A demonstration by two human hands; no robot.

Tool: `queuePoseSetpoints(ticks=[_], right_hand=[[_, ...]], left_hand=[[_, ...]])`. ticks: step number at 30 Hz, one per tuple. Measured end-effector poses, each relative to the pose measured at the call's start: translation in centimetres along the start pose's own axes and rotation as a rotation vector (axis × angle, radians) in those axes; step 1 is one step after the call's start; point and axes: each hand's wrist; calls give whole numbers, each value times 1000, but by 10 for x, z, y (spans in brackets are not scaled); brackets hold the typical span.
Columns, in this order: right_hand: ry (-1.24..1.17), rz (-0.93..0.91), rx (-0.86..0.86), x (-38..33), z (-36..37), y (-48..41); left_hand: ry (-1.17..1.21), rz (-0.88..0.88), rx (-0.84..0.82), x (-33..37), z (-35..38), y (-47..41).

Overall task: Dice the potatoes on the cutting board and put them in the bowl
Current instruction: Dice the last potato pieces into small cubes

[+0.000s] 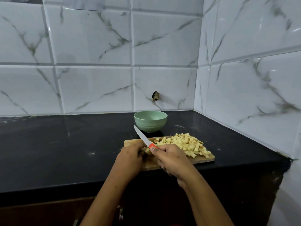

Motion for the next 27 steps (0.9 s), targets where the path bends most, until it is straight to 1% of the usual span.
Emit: queuePoseSetpoints(ticks=[3, 7, 9, 12, 19, 23, 27], right_hand=[[-66, 23, 24, 1, 0, 0], [-225, 3, 176, 3, -8, -2], [-305, 9, 210, 2, -11, -2], [-308, 7, 188, 2, -13, 0], [-294, -5, 163, 4, -15, 1], [-308, 6, 159, 3, -16, 3], [-322, 16, 165, 4, -18, 2]], left_hand=[[-22, -11, -19, 6, -2, -6], [15, 61, -36, 15, -3, -3], [-45, 84, -73, 13, 0, -4], [-163, 107, -98, 9, 1, -10], [-168, 87, -214, -5, -4, -39], [-149, 118, -275, -10, -8, -50], [-128, 170, -253, -10, -8, -53]])
Point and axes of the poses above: each hand's wrist, its own y-axis away from the middle knuckle, its own z-axis out of the palm, x = y × z, and after that the axes turned 8 degrees about -y, right-handed
